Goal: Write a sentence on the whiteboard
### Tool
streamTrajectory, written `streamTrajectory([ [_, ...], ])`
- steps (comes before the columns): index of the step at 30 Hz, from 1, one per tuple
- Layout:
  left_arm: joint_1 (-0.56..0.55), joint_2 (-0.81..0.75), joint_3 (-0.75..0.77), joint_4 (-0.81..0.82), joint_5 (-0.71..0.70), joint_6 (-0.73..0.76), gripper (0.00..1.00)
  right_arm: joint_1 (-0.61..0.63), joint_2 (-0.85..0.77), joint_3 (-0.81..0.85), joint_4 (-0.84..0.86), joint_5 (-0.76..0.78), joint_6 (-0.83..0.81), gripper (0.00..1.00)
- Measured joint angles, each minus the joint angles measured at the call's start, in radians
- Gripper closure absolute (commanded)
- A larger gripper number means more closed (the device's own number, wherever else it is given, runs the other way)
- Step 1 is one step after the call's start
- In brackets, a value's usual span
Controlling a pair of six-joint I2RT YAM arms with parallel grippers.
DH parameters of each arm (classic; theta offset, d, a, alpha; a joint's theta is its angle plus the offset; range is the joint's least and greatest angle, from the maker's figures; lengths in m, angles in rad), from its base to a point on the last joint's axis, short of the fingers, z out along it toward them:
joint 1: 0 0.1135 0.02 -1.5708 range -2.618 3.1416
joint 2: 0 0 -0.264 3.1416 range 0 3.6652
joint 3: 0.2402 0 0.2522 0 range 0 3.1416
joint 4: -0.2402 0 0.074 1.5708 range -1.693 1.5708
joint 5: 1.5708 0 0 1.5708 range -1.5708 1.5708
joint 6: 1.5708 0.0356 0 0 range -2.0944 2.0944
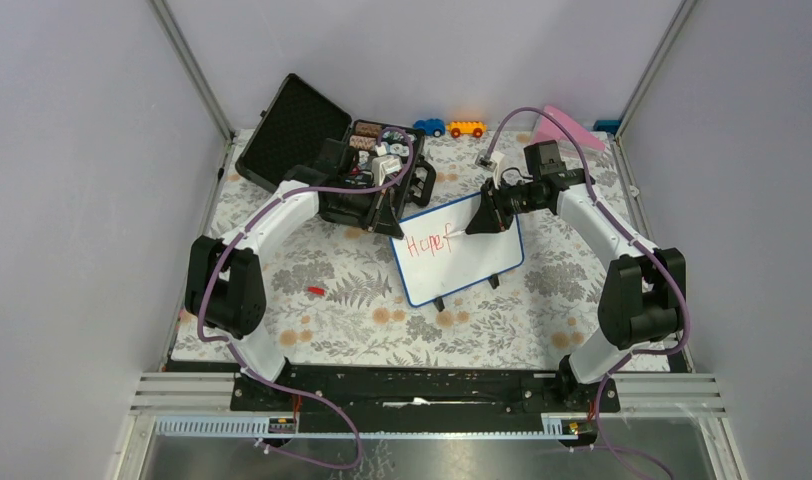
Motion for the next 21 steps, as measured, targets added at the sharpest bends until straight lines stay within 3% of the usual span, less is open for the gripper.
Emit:
streamTrajectory([
  [21, 0.000, 0.000, 0.000, 0.000, 0.000, 0.000, 1.00, -0.040, 0.000, 0.000, -0.026, 0.000, -0.012, 1.00],
])
